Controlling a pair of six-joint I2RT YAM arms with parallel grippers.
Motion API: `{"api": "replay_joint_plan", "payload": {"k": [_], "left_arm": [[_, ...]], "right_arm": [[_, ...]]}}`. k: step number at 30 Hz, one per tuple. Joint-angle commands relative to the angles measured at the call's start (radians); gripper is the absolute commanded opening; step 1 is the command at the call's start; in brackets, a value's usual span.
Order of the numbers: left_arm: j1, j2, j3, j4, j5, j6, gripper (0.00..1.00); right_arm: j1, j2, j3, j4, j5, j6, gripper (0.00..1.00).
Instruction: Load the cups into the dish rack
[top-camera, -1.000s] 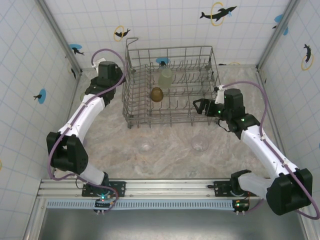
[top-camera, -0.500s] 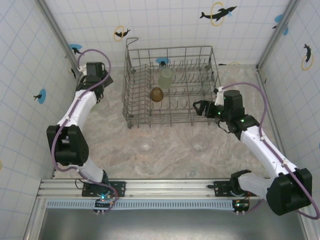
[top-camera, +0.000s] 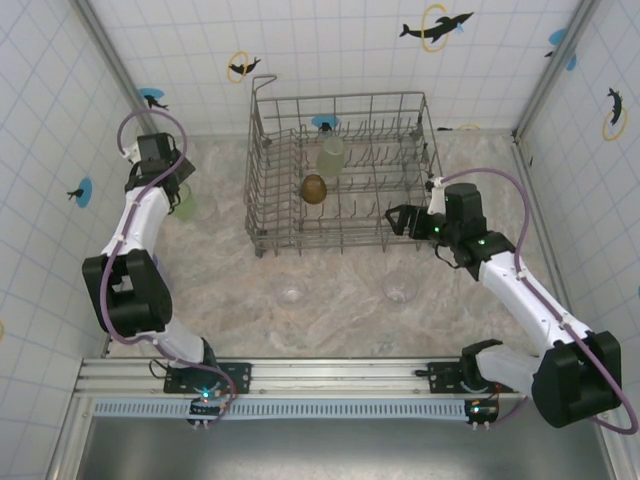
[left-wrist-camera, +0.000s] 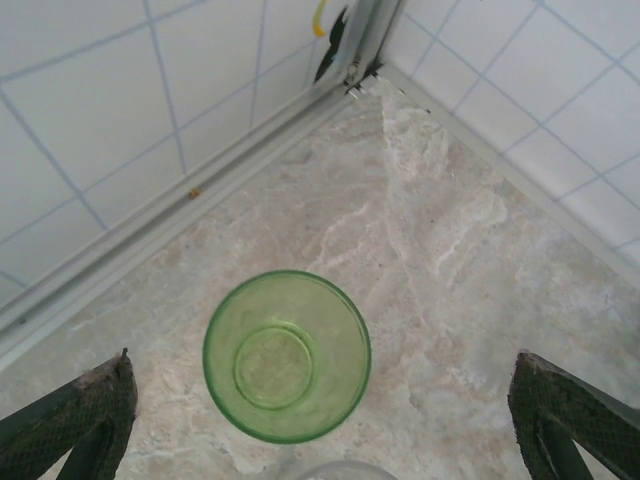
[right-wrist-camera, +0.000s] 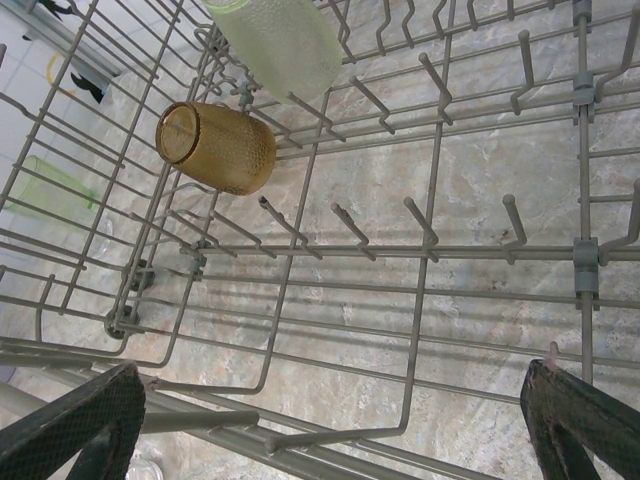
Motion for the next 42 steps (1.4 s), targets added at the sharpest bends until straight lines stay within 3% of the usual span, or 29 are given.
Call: {"api": "replay_joint_plan", "payload": {"k": [1, 13, 21, 29, 36, 42], "left_arm": [[-0.004, -0.044, -0.047, 0.037, -0.009, -0.015, 0.98], [0.013, -0.153, -0.265, 0.153, -0.05, -0.11, 0.98], [0.096, -0.091, -0.271, 0.178, 0.072, -0.189, 0.97], [0.134, -0.025, -0.275, 0.198, 0.137, -0.189, 0.87], [0.146, -0.015, -0.295, 0.24, 0.128, -0.189, 0.75], [0.172, 0.016, -0.329, 0.311, 0.245, -0.224, 0.69]], "right_arm": [[-0.003, 0.015, -0.009, 0.041, -0.01, -0.009, 1.0], [-0.008, 0.019, -0.02, 0.054, -0.028, -0.01, 1.0], [-0.015, 0.005, -0.024, 0.052, -0.028, -0.012, 1.0], [-0.025, -0.008, -0.028, 0.04, -0.025, -0.013, 1.0], [-0.027, -0.004, -0.016, 0.031, -0.025, -0.009, 1.0], [-0.027, -0.01, -0.009, 0.033, -0.025, 0.003, 1.0]]}}
